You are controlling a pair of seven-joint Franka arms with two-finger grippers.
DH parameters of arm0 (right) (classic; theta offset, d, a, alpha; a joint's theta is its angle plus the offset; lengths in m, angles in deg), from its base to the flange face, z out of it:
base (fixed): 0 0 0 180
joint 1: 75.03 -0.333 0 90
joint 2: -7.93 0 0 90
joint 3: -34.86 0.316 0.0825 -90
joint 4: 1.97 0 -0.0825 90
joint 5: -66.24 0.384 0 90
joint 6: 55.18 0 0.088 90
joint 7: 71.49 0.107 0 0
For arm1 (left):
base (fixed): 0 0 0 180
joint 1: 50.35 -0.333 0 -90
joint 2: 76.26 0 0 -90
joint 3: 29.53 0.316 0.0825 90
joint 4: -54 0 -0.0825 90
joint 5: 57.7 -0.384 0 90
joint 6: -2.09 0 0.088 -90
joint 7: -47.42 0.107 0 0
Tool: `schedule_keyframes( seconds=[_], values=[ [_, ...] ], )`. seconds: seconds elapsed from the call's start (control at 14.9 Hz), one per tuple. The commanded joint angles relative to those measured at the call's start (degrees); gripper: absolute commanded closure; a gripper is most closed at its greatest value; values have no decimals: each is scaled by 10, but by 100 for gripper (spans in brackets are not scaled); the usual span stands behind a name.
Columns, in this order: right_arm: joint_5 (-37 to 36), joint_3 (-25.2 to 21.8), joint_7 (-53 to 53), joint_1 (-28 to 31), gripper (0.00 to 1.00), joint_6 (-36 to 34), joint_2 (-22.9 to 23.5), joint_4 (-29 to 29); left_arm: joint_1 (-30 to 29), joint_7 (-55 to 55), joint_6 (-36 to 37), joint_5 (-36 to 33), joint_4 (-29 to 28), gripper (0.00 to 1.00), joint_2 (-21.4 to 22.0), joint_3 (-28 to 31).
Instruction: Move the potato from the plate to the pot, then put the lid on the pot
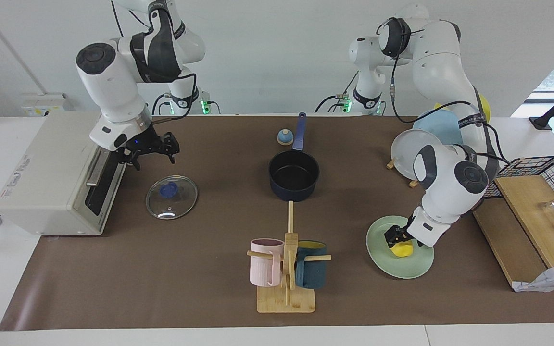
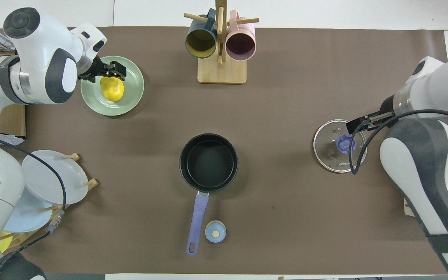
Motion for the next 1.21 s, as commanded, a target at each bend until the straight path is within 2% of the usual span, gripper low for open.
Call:
schedule_keyframes(
  seconds=[0.0,0.2,0.81,0.87,0.94,1.01,1.14],
  values=[
    [8,2,-27,5,0,62,14,44,11,-30,-15,-19,-11,0,1,11],
    [8,2,-41,5,0,154,5,131,11,-35,-32,-25,-36,0,7,11],
    [9,2,-56,8,0,238,8,210,10,-35,-69,-31,-73,0,20,11],
    [9,2,-55,6,0,239,8,211,9,-35,-70,-38,-74,8,20,11],
    [9,2,-56,7,0,247,8,212,8,-35,-69,-40,-74,21,20,11],
    [9,2,-57,7,0,259,7,220,6,-33,-68,-41,-74,41,20,11],
    [9,1,-63,11,0,266,13,224,8,-33,-58,-45,-67,100,20,11]
  ],
)
